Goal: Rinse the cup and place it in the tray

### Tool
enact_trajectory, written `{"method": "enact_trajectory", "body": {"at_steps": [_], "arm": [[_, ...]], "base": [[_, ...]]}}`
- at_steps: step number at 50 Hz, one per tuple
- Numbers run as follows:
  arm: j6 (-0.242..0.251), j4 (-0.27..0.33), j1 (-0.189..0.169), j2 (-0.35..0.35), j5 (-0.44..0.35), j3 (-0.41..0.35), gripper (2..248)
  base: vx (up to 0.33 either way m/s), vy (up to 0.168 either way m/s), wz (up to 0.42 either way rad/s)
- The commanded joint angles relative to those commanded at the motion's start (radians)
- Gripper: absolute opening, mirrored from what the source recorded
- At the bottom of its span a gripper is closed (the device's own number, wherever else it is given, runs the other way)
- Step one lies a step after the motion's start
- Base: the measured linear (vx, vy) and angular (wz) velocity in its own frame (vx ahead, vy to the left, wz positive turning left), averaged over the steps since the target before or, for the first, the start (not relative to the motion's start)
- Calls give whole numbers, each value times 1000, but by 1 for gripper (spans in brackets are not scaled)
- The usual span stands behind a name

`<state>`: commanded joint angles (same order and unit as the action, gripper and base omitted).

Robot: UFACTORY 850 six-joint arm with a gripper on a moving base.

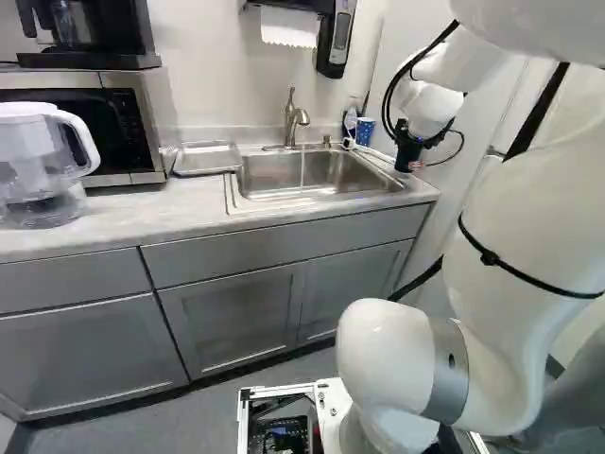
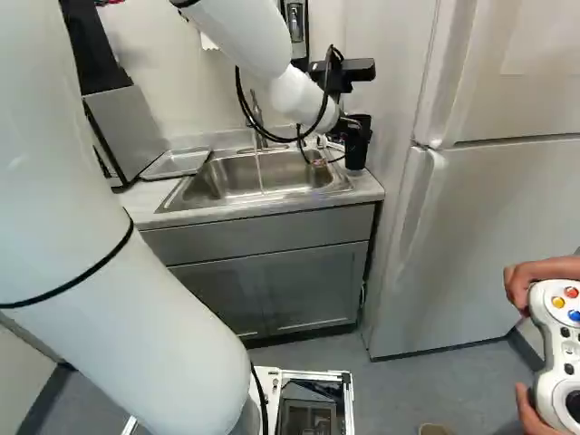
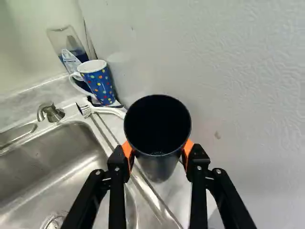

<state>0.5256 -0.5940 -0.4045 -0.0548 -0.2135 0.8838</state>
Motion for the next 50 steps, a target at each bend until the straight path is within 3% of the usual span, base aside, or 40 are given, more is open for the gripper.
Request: {"method": "enact_trajectory", "body": {"at_steps": [13, 50], "arm": [[0, 0, 16, -23, 0, 6, 121], [0, 0, 130, -47, 0, 21, 121]], "base": [[0, 0, 0], [0, 0, 0]]}}
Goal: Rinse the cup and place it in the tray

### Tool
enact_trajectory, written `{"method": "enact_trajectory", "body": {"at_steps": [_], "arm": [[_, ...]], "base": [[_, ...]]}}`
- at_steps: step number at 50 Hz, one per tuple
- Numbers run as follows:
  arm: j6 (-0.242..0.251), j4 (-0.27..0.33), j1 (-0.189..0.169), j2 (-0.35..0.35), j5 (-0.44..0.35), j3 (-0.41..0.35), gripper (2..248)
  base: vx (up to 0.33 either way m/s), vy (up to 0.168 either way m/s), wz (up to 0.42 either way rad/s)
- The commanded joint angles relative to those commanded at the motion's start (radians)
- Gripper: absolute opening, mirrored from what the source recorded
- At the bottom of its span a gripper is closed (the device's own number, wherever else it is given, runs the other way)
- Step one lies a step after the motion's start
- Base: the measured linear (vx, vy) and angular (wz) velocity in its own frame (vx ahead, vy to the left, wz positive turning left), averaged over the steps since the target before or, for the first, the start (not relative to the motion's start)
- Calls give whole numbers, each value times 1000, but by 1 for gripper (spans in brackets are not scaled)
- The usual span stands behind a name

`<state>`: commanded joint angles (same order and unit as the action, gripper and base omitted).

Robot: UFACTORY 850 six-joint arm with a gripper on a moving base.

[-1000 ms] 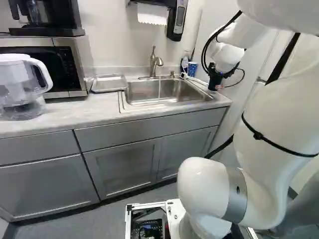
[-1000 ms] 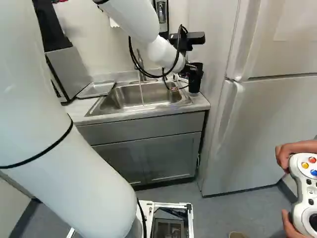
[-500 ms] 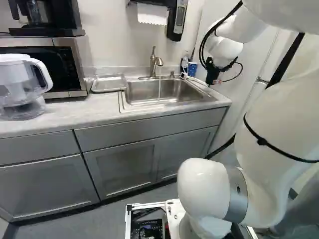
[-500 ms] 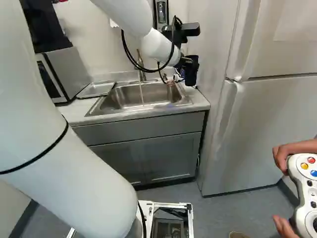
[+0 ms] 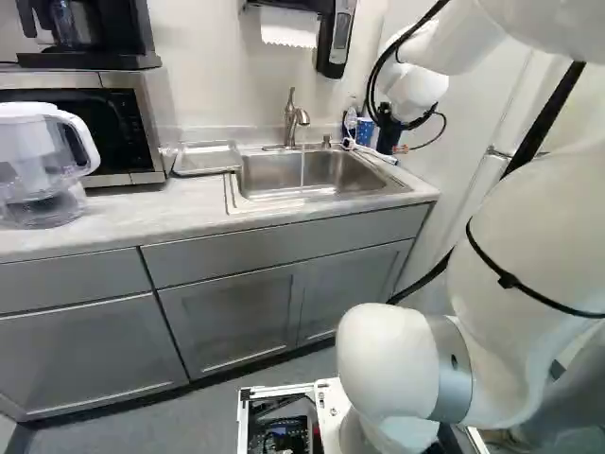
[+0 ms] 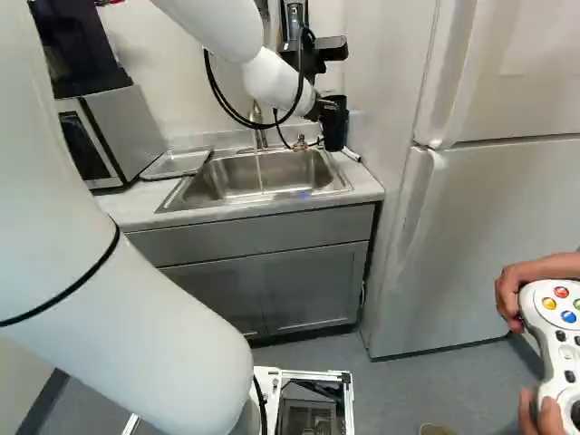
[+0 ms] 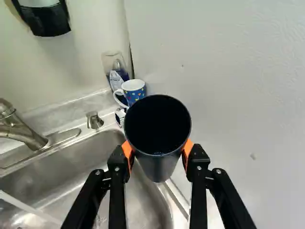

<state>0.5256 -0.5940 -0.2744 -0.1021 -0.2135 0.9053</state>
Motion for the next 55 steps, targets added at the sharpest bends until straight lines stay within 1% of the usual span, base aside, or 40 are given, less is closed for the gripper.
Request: {"method": "enact_trajectory", "body": {"at_steps": [21, 40, 55], "arm": [[0, 0, 70, 42, 0, 2, 121], [0, 0, 110, 54, 4, -28, 121], [0, 0, 141, 43, 23, -39, 121]], "base": [[0, 0, 0], [0, 0, 0], [0, 0, 0]]}}
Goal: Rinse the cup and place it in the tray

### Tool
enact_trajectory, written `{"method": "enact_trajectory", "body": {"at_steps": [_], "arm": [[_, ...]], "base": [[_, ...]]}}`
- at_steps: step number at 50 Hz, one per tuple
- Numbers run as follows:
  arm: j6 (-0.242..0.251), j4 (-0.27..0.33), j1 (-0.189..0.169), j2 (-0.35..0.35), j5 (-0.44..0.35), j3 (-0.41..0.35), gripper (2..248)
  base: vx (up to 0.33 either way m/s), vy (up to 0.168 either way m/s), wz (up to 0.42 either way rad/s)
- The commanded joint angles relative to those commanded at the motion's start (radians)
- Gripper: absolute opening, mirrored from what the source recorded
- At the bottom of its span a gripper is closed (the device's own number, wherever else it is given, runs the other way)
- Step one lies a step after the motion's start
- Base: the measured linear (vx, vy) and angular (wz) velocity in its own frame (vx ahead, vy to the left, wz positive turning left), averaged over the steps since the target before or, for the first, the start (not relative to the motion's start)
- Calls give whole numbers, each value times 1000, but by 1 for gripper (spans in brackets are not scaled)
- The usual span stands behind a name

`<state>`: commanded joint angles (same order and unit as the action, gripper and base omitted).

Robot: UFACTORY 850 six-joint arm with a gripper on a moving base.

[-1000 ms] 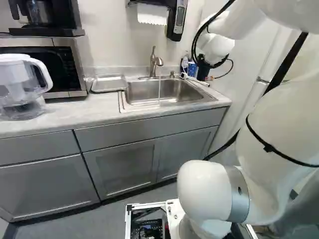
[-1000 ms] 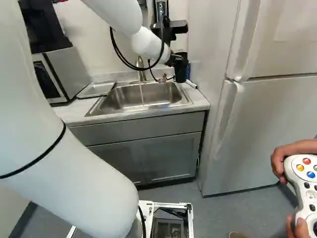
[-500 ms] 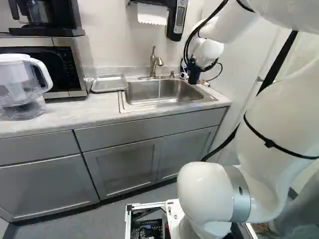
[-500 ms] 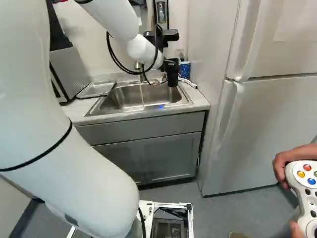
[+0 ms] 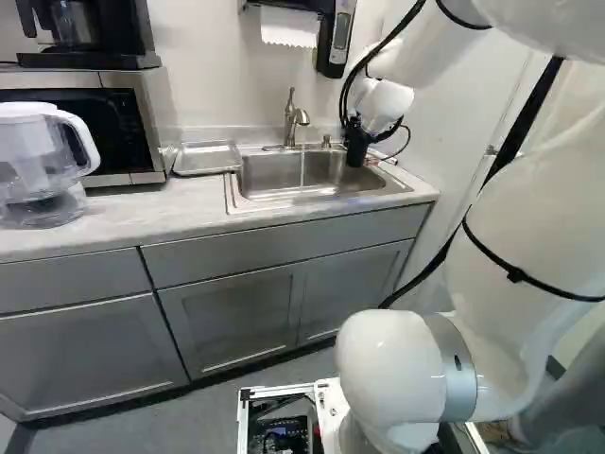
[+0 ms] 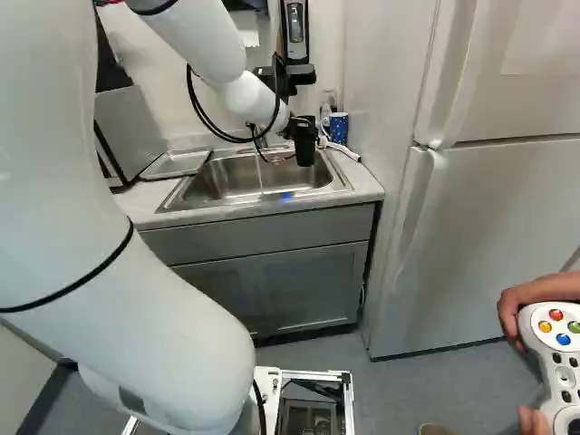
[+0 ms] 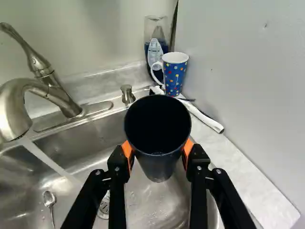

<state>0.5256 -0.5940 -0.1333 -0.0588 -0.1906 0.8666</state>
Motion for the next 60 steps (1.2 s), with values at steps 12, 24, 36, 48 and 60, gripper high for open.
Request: {"method": "enact_trajectory", "body": {"at_steps": [12, 24, 36, 48, 60], "arm": [[0, 0, 26, 2, 37, 2, 121], [0, 0, 48, 23, 75, 22, 121], [0, 0, 59, 26, 113, 25, 121], [0, 0, 72, 24, 152, 23, 121], [0, 0, 100, 21, 167, 21, 121]], "base": [[0, 0, 0], [0, 0, 0], [0, 0, 0], [0, 0, 0], [0, 0, 0]]}}
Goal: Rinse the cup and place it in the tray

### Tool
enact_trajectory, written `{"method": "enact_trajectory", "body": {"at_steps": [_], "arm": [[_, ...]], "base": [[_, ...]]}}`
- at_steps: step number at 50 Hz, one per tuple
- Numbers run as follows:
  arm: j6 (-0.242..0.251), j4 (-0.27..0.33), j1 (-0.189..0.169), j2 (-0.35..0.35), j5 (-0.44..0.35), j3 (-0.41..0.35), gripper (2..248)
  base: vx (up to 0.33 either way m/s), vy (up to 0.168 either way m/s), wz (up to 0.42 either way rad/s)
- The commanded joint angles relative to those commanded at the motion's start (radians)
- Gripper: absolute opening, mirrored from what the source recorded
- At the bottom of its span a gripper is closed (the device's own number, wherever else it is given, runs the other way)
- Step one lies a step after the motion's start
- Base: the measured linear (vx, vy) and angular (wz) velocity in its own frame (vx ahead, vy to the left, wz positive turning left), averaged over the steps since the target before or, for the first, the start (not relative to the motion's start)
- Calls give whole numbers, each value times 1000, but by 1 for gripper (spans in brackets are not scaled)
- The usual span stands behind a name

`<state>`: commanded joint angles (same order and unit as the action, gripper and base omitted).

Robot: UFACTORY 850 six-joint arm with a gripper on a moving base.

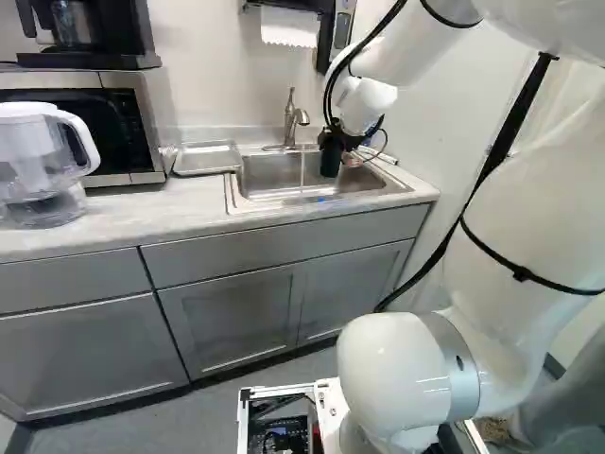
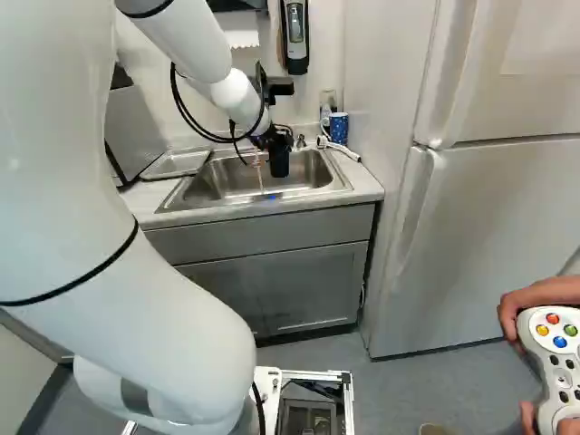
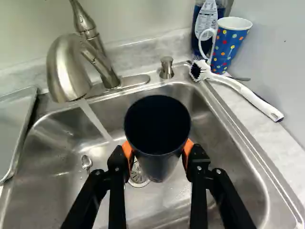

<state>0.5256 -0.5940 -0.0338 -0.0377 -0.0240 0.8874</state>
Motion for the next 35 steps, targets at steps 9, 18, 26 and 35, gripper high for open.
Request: {"method": "enact_trajectory", "body": {"at_steps": [9, 18, 26, 35], "arm": [[0, 0, 26, -1, 0, -1, 121], [0, 0, 50, -1, 1, -1, 121], [0, 2, 63, -1, 11, -1, 121], [0, 8, 77, 0, 29, 0, 121]], "base": [[0, 0, 0], [0, 0, 0], [0, 0, 0], [0, 0, 0]]}}
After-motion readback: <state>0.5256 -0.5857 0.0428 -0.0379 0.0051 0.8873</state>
